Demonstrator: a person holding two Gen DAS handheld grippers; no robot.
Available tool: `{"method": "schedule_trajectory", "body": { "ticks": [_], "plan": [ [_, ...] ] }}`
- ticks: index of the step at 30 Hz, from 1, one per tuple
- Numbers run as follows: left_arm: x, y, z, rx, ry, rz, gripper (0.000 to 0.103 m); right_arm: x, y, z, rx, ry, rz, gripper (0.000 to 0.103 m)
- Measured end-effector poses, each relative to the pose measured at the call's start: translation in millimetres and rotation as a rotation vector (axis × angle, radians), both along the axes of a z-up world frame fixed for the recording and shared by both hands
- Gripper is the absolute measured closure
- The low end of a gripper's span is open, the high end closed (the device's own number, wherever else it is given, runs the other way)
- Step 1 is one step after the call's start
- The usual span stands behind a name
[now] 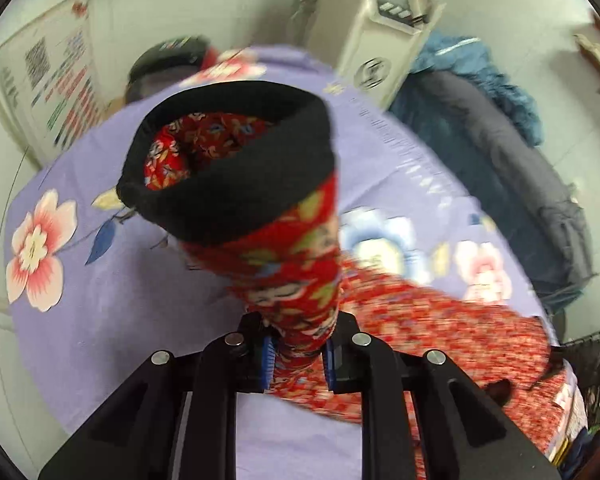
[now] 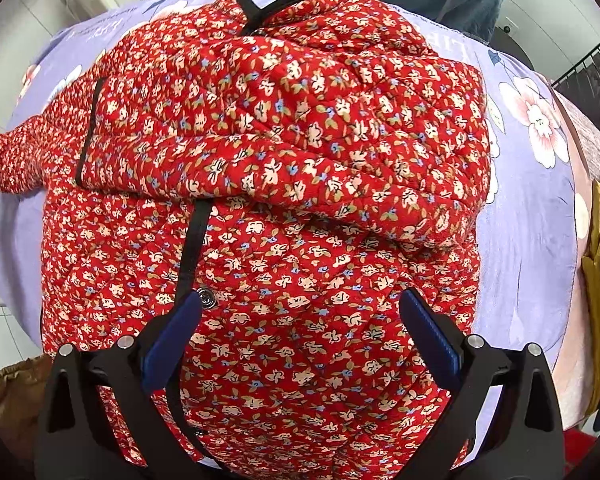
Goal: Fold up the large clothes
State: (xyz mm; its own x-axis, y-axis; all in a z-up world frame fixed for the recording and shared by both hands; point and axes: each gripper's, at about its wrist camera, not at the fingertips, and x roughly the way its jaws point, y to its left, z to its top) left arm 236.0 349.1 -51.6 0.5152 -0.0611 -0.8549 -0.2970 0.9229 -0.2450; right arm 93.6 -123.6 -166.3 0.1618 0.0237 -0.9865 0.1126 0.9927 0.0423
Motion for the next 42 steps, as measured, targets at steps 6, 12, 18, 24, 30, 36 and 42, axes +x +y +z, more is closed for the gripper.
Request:
{"method": "schedule_trajectory", "body": {
  "ticks": [6,12,18,24,30,36,42],
  "plan": [
    [-6,-89,48,-0.046,-0.099,-0.215,0.086,1,-9,3,0.025,-0.014,-0.053,0.006],
    [-24,-209,61,-0.087,-0.108,-0.486,0.086,-11,-46,8,0.042,-0.027,-0.13,0.006],
    [-50,-324,56,-0.17,-0.084,-0.707,0.086,-35,-93,7,0.045,-0.027,-0.227,0.006],
    [-75,-408,24,-0.194,0.022,-0.863,0.086,-63,-133,8,0.05,-0.026,-0.304,0.006],
    [-93,-451,-14,-0.099,0.118,-0.937,0.081,-92,-173,1,0.062,-0.003,-0.371,0.006],
    [-107,-470,-29,-0.131,0.196,-1.043,0.022,-100,-193,-1,0.067,0.004,-0.37,0.006],
    [-136,-468,-34,-0.213,0.241,-1.08,0.014,-89,-199,7,0.051,-0.007,-0.327,0.006]
  ]
}}
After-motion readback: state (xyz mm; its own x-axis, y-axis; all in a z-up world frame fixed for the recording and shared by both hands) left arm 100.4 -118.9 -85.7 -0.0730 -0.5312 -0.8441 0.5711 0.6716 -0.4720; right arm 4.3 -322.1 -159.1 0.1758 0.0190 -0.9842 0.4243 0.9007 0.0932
